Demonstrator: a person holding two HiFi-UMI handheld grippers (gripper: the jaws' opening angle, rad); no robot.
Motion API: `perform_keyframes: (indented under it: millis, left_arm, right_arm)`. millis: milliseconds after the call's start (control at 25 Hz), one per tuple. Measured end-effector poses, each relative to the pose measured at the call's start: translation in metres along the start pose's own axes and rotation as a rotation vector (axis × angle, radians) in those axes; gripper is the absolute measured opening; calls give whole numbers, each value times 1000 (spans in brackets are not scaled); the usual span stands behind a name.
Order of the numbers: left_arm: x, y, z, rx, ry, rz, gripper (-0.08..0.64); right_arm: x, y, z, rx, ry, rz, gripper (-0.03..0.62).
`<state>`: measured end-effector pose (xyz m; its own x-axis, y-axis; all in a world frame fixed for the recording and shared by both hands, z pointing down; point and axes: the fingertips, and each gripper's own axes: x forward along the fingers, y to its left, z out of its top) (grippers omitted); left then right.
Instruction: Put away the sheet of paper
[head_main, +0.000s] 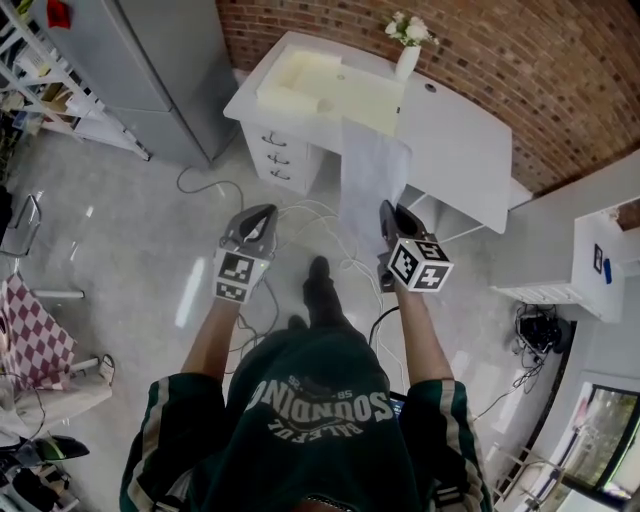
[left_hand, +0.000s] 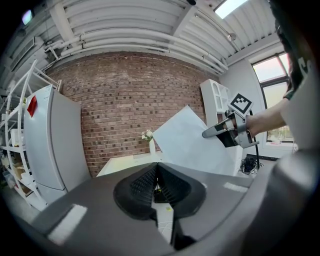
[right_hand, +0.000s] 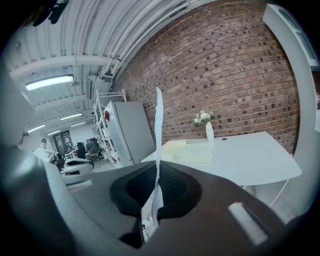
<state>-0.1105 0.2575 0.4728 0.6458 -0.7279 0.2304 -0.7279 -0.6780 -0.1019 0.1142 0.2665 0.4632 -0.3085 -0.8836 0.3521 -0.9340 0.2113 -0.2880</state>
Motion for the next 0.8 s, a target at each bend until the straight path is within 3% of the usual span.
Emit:
perform_keyframes:
  millis: [800]
  left_arm:
    - [145,95,18,-10,45,12,9]
  right_arm:
    - [153,-69,74,54,17,17,1]
